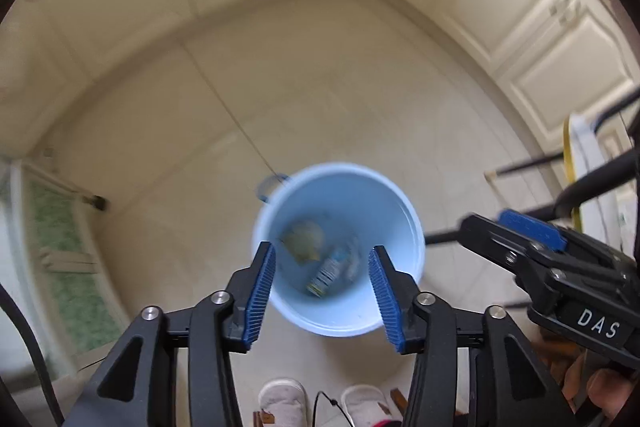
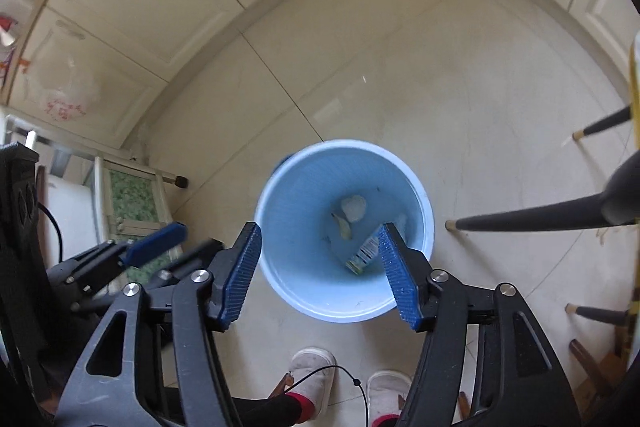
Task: Collect trash
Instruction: 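Withdraw both tools from the bucket and return toward the table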
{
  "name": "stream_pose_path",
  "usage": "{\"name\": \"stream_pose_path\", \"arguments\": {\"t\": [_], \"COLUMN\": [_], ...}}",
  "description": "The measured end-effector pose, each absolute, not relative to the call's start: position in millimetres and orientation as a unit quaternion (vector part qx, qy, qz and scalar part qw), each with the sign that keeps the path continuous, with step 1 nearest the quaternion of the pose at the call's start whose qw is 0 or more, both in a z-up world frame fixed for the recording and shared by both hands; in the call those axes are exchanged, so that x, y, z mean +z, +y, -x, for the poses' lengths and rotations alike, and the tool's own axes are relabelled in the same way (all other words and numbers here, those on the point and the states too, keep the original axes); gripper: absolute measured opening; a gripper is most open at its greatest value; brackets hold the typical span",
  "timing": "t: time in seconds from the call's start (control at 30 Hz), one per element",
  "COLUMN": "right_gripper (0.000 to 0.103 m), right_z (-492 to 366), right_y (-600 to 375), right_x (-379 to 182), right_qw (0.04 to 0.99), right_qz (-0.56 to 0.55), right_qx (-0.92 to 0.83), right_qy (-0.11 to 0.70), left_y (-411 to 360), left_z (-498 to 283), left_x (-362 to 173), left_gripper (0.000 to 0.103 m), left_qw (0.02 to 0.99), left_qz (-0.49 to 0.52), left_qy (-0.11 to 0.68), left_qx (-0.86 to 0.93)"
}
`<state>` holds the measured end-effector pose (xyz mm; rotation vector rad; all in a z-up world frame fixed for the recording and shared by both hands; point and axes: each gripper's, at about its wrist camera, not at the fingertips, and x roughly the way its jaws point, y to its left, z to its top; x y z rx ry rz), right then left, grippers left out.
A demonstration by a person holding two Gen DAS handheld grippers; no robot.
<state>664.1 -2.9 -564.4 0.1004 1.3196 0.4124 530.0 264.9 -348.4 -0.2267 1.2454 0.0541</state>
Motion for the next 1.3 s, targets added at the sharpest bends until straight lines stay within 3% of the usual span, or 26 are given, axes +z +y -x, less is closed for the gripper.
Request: {"name": "stream_pose_path", "arguments": {"t": [0.1,0.17,0.27,0.33,0.43,0.53,0.67,0.83,1.3], "right_gripper": [0.065,0.079,0.082,0.089,0.091,0.101,0.103,0.103,0.103], "right_z": [-645,-628,-597,-571,-526,-484,-427,-362,-234], "right_y": [8,15,21,19,7,-16,-57,-105,-187], "right_x": [-517,-480,-421,-380,-324,-276,-220,-158,-44], "right_qw": [0.793,0.813,0.842,0.864,0.895,0.919,0.944,0.965,0.994], "right_qz": [-0.025,-0.004,0.018,0.033,0.052,0.059,0.043,0.048,0.009], "right_qx": [0.208,0.213,0.221,0.215,0.201,0.167,0.128,0.076,0.016], "right_qy": [0.572,0.542,0.492,0.454,0.395,0.352,0.302,0.245,0.112], "left_y": [277,281,273,257,230,193,157,116,29], "left_z": [-504,-486,-456,-435,-402,-367,-325,-256,-56], "left_x": [-289,-250,-187,-151,-102,-68,-28,-14,-18], "left_gripper": [0.05,0.053,0.057,0.065,0.071,0.083,0.094,0.102,0.102], "left_qw": [0.839,0.86,0.89,0.908,0.931,0.95,0.969,0.984,0.997], "left_qz": [0.097,0.096,0.087,0.078,0.063,0.051,0.026,0.001,-0.001], "left_qy": [0.533,0.497,0.44,0.405,0.354,0.306,0.247,0.178,0.071], "left_qx": [0.059,0.07,0.077,0.07,0.058,0.042,0.022,-0.005,0.002]}}
